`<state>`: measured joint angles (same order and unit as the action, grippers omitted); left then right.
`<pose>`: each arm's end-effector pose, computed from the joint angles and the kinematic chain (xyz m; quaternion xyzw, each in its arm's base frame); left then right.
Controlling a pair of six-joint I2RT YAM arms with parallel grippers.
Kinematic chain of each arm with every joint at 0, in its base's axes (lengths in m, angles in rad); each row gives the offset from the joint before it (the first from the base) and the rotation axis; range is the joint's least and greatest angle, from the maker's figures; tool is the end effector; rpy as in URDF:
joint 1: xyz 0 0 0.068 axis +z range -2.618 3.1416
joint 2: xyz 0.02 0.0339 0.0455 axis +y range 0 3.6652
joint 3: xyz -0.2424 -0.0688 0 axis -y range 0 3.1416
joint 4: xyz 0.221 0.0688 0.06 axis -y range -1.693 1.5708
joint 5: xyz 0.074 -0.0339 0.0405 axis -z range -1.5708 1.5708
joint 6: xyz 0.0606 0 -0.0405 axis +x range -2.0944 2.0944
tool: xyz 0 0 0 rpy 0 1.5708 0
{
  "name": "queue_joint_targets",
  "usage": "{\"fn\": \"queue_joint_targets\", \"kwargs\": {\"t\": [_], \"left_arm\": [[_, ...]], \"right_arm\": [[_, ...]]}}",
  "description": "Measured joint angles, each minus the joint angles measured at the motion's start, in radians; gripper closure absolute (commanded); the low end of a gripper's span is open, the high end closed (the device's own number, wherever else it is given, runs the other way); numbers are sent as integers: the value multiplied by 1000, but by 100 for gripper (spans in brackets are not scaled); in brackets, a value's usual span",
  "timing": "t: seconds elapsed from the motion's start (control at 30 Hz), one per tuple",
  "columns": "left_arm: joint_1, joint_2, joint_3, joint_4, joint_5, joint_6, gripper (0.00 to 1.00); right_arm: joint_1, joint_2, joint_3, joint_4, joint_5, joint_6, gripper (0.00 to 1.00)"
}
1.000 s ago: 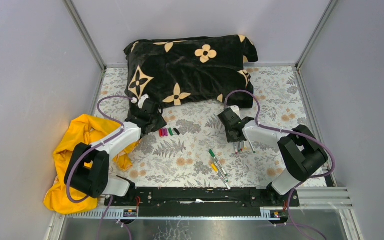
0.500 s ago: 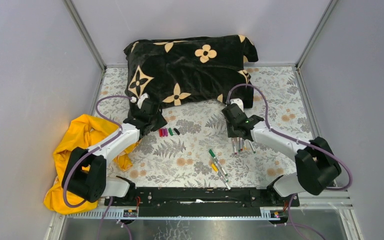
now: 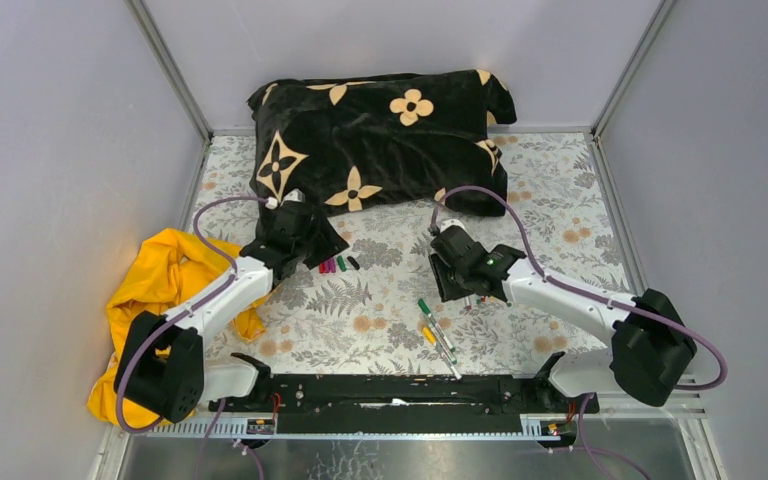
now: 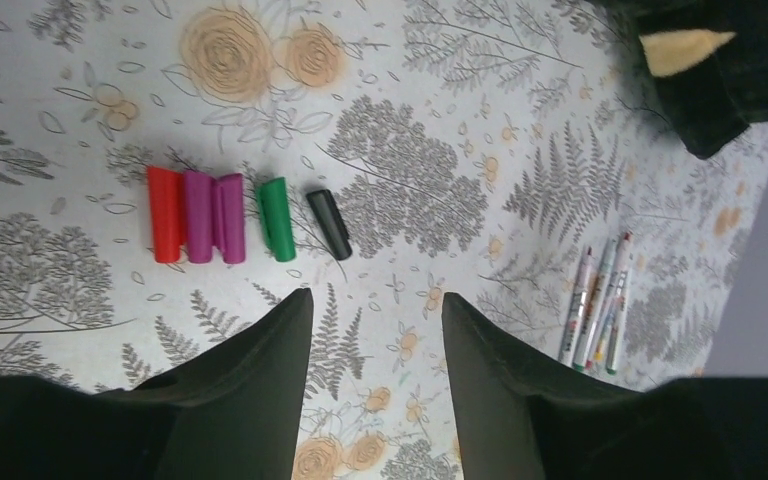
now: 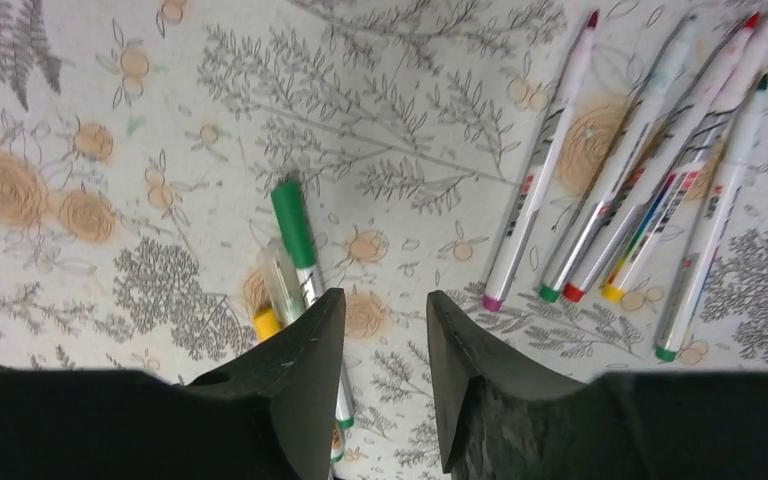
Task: Open the pen caps
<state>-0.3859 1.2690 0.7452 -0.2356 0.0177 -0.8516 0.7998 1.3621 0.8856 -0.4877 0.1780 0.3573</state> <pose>0.2469 -0.1015 0.1937 -0.2086 0.8948 -0.2355 0.3168 0.1958 0.1861 0.1928 -0.1827 0.9332 0.0916 0.2955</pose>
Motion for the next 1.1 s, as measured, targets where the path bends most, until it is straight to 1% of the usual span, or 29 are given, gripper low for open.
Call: {"fn": "queue_joint_targets", "kwargs": {"t": [0.13,0.37,0.7,1.1], "left_arm": [[0,-22,-25,31,56,-12,42],[-10,-36,-52,58,107,-33,42],[-19,-57,-52,64,124,-43,41],[-19,-63,-61,84,126,-59,41]], "right_arm": [[18,-36,-39,0,-43,23,57],[82,-24,-58,8,-69,53,57],[118,30,-114,41,-72,97,57],[134,45,-143,72,-71,124,57]]}}
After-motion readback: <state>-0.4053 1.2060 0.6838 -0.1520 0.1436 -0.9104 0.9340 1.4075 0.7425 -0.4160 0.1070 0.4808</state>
